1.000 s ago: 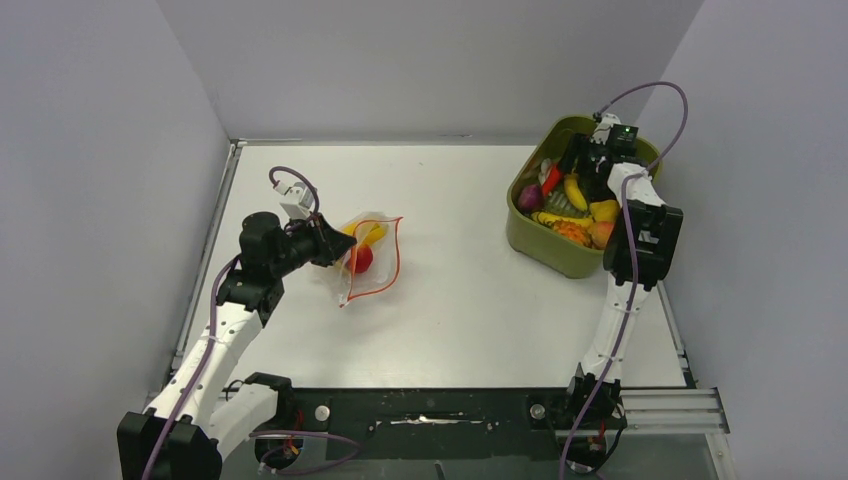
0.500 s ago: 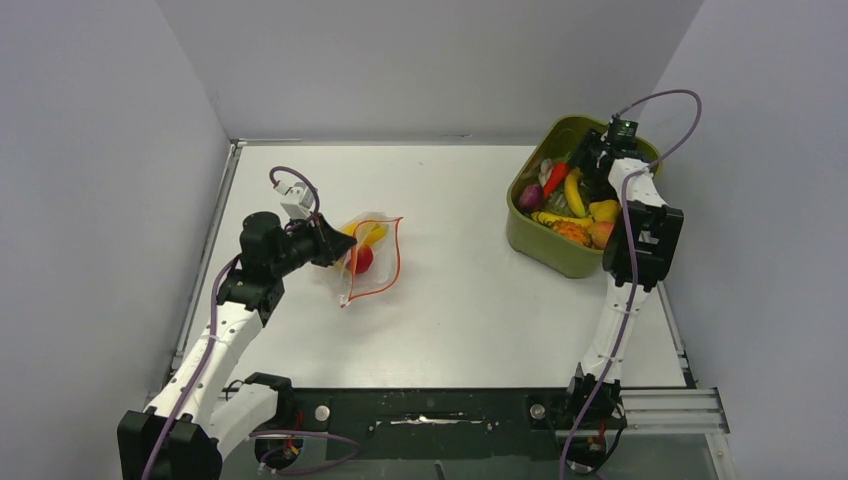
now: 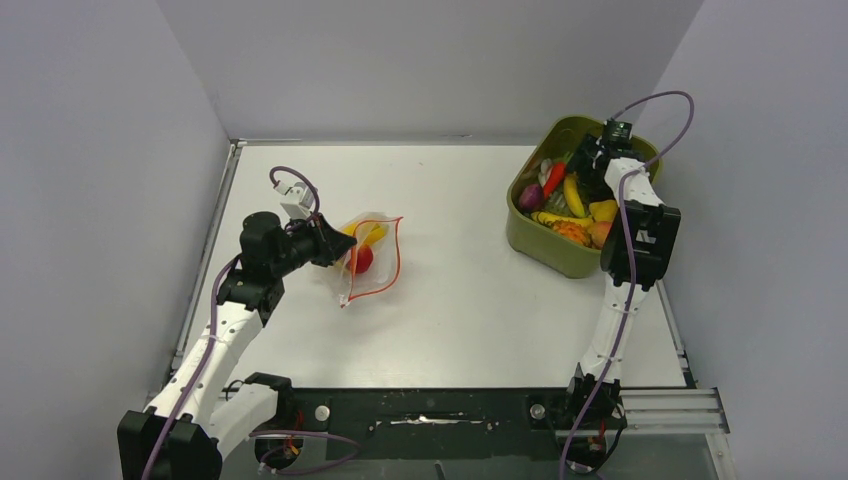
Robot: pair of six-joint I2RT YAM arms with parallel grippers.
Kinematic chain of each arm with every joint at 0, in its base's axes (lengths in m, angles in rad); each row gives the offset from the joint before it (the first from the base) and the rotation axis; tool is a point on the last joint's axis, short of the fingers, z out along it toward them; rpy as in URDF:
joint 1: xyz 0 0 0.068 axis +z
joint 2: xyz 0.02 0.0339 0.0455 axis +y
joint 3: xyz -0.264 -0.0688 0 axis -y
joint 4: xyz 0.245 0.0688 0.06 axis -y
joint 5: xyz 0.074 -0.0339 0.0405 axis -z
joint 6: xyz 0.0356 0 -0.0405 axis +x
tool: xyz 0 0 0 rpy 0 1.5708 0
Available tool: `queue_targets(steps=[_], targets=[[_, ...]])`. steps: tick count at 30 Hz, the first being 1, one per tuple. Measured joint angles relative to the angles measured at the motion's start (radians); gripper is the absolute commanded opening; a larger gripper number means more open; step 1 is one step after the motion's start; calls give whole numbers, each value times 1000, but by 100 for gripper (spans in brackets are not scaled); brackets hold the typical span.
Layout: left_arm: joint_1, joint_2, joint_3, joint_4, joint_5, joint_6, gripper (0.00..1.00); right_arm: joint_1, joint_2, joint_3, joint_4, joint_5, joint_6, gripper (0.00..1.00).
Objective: Place the food in the zip-top bag and seal the zipper
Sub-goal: Pick up the fake fruit from the bin.
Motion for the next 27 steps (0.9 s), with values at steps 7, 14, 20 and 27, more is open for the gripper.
queue_targets(steps=[7, 14, 20, 27], targets=[[0, 0, 0, 0, 0, 0, 0, 0, 0, -4, -23, 30, -1, 44], [0, 0, 0, 0, 0, 0, 0, 1, 2, -10, -31, 40, -1, 48], [0, -1, 0, 0, 0, 0, 0, 2, 2, -10, -35, 45, 0, 45], [1, -1, 0, 0, 0, 0, 0, 6, 26, -5, -57, 47, -5, 44]])
